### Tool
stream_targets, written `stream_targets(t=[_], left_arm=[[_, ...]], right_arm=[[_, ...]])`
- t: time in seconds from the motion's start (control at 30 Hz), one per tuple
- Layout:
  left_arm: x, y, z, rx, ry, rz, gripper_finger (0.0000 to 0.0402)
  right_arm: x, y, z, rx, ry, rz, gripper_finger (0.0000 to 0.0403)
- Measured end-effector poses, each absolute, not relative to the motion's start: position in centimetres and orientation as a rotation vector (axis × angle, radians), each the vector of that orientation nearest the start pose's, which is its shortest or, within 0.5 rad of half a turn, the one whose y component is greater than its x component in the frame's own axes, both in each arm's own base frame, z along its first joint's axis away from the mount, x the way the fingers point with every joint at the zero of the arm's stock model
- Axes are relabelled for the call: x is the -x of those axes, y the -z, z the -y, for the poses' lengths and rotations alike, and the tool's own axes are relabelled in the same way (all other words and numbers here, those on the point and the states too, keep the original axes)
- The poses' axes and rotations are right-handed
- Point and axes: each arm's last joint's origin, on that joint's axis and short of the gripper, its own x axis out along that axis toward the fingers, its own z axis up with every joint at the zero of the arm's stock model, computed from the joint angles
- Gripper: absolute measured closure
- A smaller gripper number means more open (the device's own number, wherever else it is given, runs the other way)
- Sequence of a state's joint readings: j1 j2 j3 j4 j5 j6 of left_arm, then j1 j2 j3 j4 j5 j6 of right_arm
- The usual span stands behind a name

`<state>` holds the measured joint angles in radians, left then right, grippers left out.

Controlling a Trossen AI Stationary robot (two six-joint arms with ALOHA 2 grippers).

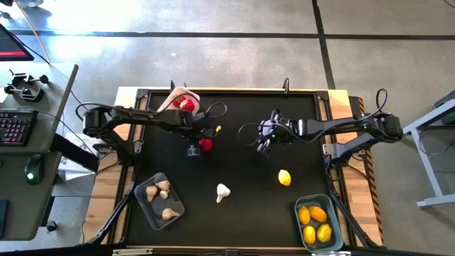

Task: Sort produce into baskets
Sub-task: Put the red tomato into the white bin

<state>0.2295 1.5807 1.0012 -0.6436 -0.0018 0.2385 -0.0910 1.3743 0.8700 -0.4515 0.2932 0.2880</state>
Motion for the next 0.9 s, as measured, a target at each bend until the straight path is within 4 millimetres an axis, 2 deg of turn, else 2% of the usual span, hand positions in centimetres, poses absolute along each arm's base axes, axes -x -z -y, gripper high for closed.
stream_targets(t=[0.23,0.47,0.73,0.9], left_arm=[[-29.2,-17.9,-6.8,-0.081,-0.031,-1.275,0.0135],[-29.5,-17.7,-6.9,-0.092,-0.009,-1.244,0.0134],[-30.3,-16.3,-7.0,-0.093,0.005,-1.256,0.0135],[-30.4,-16.2,-7.1,-0.105,0.011,-1.245,0.0135]], right_arm=[[-26.5,-21.9,3.3,-0.162,0.485,-0.897,0.0130],[-26.5,-21.9,3.3,-0.148,0.478,-0.899,0.0130],[-26.6,-21.9,3.3,-0.141,0.475,-0.896,0.0130],[-26.6,-21.9,3.3,-0.141,0.475,-0.897,0.0130]])
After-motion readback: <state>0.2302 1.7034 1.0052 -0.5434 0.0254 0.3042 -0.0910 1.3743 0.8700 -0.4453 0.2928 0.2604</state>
